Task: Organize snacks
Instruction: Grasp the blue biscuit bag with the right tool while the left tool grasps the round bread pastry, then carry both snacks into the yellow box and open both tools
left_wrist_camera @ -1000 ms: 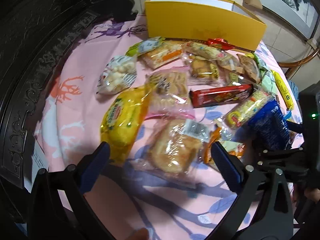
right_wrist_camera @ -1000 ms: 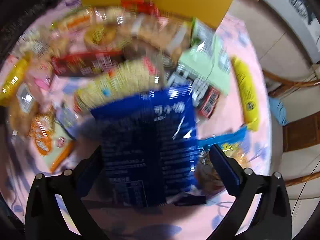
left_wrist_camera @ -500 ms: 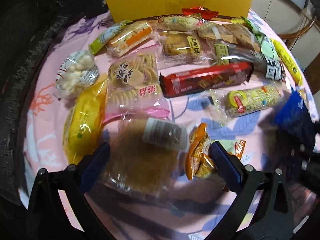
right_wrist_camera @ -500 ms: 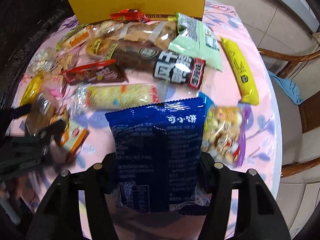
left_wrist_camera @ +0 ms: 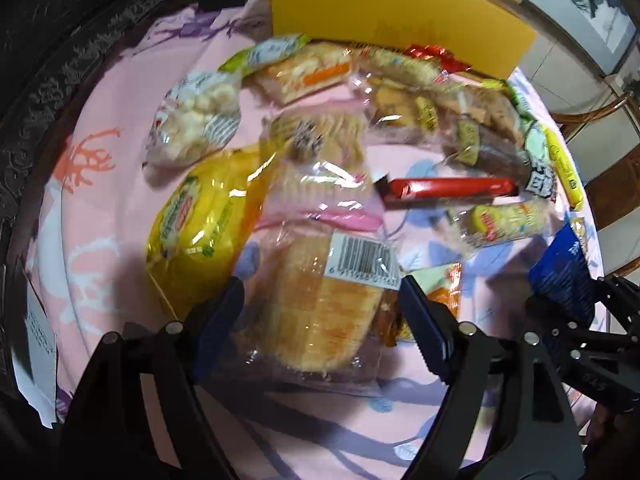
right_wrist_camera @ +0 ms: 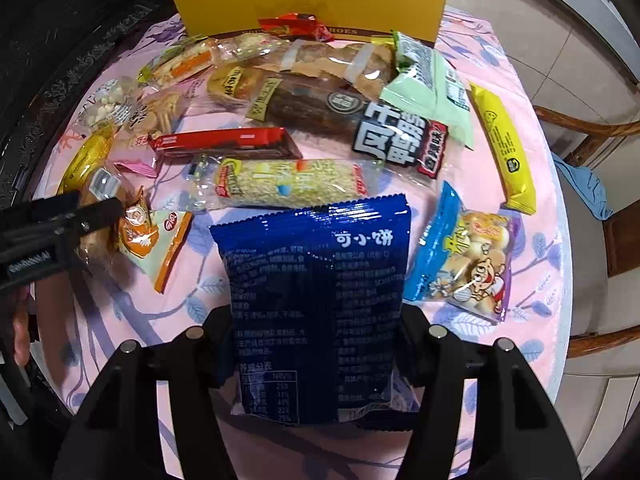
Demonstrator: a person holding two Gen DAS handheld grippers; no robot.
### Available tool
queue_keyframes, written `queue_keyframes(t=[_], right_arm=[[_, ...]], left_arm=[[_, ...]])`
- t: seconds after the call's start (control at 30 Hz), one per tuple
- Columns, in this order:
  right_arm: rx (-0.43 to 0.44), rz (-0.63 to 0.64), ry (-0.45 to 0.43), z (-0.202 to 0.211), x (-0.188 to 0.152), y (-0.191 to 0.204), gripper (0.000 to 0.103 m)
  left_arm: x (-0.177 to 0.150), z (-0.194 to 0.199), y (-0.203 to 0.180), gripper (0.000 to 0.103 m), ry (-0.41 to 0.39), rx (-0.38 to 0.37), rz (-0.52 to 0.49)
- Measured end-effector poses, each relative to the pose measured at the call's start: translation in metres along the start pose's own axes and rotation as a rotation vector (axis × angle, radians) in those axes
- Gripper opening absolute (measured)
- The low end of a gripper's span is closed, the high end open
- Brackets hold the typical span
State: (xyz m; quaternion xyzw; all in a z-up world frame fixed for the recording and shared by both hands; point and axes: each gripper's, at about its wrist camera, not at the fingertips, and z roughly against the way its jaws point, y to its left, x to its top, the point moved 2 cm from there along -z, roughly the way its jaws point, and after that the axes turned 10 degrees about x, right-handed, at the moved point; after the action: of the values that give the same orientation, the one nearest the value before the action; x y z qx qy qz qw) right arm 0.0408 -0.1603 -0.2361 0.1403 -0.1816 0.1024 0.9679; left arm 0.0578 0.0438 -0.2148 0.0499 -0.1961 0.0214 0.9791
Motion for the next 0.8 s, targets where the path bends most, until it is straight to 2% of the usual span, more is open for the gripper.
queue_keyframes(t=[0.03,0.1,0.23,0.27,0.3,0.33,0.4,0.43,0.5,0.6,0.67,0.73,0.8], right_arm=[[0.0,0.002,0.002,0.0,0.0,0.0,0.062],[0.002,0.006,0.004,-0.001,0.0,0.002,0.062],[0.006,0.013,-0.001,-0.002,-0.001,0.003,0.062],[-0.006,0.016,-0.004,-0.004,-0.002,0.003,0.061],[-0.015,0.019,-0.002,-0.007,-0.001,0.004,0.06],[-0.018,0.018,0.001,-0.01,-0.001,0.005,0.059],[-0.016,0.009,-0.014,-0.009,-0.001,0.005,0.058],[-0.011,0.008,-0.04,-0.002,0.0,0.006,0.058],[-0.012,0.022,-0.079,0.01,0.004,0.009,0.058],[-0.009,0.031,-0.103,0.024,0.013,0.012,0.058],[-0.005,0.029,-0.111,0.029,0.016,0.012,0.058],[-0.002,0.027,-0.114,0.032,0.017,0.011,0.058],[0.0,0.024,-0.119,0.035,0.017,0.012,0.058]], left_arm=[[0.001,-0.001,0.005,0.08,0.01,-0.017,0.019],[-0.001,0.0,0.009,0.072,0.014,-0.027,0.028],[-0.005,0.003,0.011,0.066,0.017,-0.05,0.034],[-0.008,0.004,0.011,0.06,0.008,-0.037,0.03],[-0.007,0.003,0.01,0.057,0.007,-0.032,0.025],[-0.007,0.003,0.01,0.056,0.007,-0.043,0.028],[-0.007,0.006,0.011,0.053,0.008,-0.113,0.054],[-0.008,0.009,0.01,0.053,0.001,-0.118,0.055],[-0.01,0.013,0.006,0.053,-0.01,-0.092,0.026],[-0.013,0.004,0.0,0.054,0.022,-0.065,0.006],[-0.014,0.001,-0.008,0.055,0.02,-0.032,-0.041],[-0.017,-0.009,-0.016,0.055,0.056,-0.003,-0.091],[-0.023,-0.01,-0.027,0.057,0.028,0.045,-0.145]])
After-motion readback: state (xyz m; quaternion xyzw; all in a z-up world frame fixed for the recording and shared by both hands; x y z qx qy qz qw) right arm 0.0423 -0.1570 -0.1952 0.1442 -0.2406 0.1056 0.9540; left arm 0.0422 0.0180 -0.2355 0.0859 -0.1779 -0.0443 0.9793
